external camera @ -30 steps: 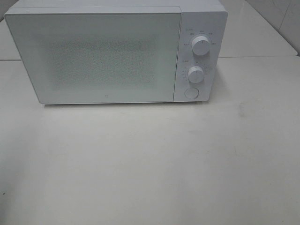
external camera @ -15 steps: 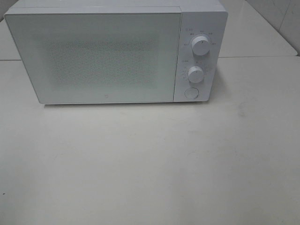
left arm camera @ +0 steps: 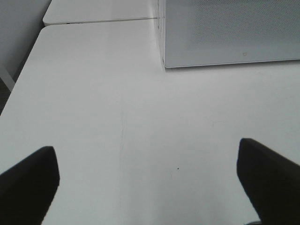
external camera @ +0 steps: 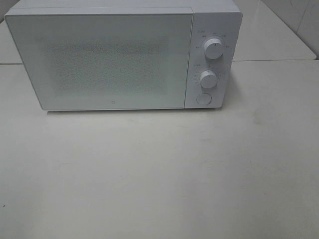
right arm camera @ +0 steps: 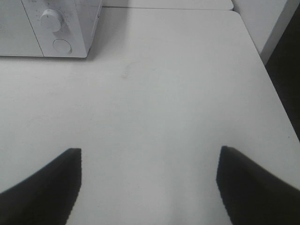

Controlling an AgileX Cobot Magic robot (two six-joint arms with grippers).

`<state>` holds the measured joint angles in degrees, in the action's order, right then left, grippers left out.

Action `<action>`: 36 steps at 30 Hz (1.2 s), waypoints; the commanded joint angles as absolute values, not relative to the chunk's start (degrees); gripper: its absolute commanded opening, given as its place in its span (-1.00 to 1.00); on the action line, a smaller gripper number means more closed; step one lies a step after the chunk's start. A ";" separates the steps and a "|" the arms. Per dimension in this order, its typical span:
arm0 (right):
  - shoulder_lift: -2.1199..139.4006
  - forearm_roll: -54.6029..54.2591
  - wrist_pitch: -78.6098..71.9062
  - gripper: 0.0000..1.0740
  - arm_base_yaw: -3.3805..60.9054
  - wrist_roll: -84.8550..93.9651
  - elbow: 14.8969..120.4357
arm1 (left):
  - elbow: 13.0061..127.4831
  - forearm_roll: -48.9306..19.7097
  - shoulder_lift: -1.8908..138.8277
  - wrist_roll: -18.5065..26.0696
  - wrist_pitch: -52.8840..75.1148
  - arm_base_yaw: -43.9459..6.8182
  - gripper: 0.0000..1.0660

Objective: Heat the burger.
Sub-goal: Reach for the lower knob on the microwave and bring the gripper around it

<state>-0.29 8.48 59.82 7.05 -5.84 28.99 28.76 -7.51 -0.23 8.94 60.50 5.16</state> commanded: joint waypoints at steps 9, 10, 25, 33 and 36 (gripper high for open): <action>-1.49 8.37 59.36 0.42 6.70 -5.44 29.05 | 28.59 -8.14 -1.66 8.77 59.64 5.39 0.83; -1.49 8.37 59.36 0.42 6.70 -5.44 29.05 | 28.59 -8.14 -1.66 8.77 59.64 5.39 0.83; -1.49 8.37 59.36 0.42 6.70 -5.44 29.05 | 28.59 -8.14 -1.66 8.77 59.64 5.39 0.83; -1.49 8.37 59.36 0.42 6.70 -5.44 29.05 | 28.59 -8.14 -1.66 8.77 59.64 5.39 0.83; -1.49 8.37 59.36 0.42 6.70 -5.44 29.05 | 28.59 -8.14 -1.66 8.77 59.64 5.39 0.83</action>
<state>-0.29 8.48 59.82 7.05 -5.84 28.99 28.76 -7.56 -0.23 8.94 60.39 5.16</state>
